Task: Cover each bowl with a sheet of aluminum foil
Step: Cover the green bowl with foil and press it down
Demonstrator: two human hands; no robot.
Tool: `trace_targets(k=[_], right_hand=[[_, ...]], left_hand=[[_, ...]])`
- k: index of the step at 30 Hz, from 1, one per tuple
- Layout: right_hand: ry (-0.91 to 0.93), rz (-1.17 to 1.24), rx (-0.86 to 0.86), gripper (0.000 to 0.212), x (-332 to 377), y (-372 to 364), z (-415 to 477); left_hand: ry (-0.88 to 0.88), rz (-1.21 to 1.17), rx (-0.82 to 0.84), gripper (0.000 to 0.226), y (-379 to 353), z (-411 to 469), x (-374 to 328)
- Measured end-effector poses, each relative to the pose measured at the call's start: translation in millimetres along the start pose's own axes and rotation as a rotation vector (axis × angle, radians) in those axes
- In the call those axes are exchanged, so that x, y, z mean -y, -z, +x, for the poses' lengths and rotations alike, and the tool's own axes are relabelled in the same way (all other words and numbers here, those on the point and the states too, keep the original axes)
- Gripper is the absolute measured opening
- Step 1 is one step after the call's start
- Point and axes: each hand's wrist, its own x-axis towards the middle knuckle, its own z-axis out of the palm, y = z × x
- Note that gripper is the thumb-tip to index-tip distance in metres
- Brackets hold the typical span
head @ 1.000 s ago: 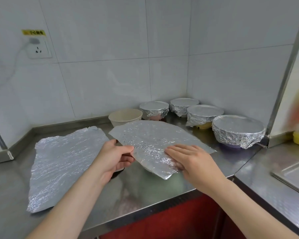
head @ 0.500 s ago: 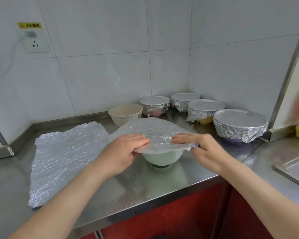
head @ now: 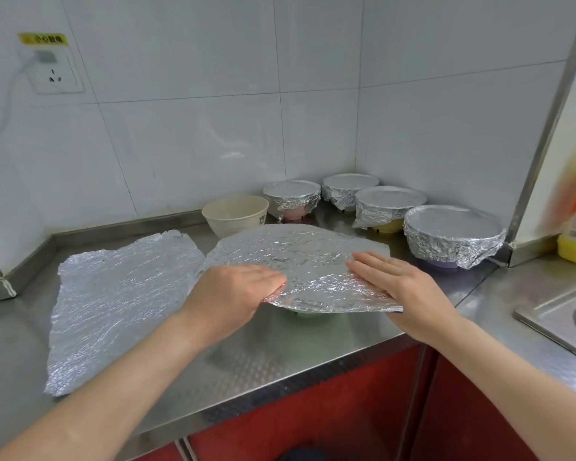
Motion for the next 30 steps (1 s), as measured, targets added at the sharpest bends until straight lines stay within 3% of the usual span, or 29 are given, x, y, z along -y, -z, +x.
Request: trace_targets(k=[6, 9, 12, 15, 17, 19, 21, 24, 26, 30], right_hand=[[-0.161, -0.045, 0.07, 0.093, -15, 3, 1], [-0.411, 0.052, -0.003, 0.08, -14, 24, 13], [-0.625, 0.375, -0.08, 0.056, 0, 60, 34], [-0.392, 0.341, 0.172, 0.044, 45, 83, 47], [-0.213, 0.098, 0.417, 0.071, 78, 71, 50], [-0.144, -0.189, 0.554, 0.091, 97, 40, 46], [-0.092, -0.343, 0.489, 0.083, 106, 12, 39], [0.013, -0.379, 0.104, 0.045, 98, -13, 34], [0.081, -0.398, -0.041, 0.042, 89, -20, 32], [0.138, -0.454, -0.133, 0.041, 76, -25, 25]], left_hand=[[-0.046, 0.102, -0.043, 0.04, -3, 0, -9], [-0.062, 0.175, 0.01, 0.045, -3, 1, -13], [-0.06, 0.208, 0.037, 0.049, -1, 2, -19], [-0.046, 0.214, 0.05, 0.051, -4, 5, -26], [-0.04, 0.217, 0.062, 0.045, -6, 10, -30], [-0.032, 0.219, 0.073, 0.043, -9, 14, -34], [0.005, 0.197, 0.067, 0.041, -9, 14, -35], [0.086, 0.113, 0.011, 0.041, -8, 8, -33], [0.102, 0.1, -0.041, 0.041, -6, 4, -31], [0.112, 0.102, -0.086, 0.031, -6, -1, -24]])
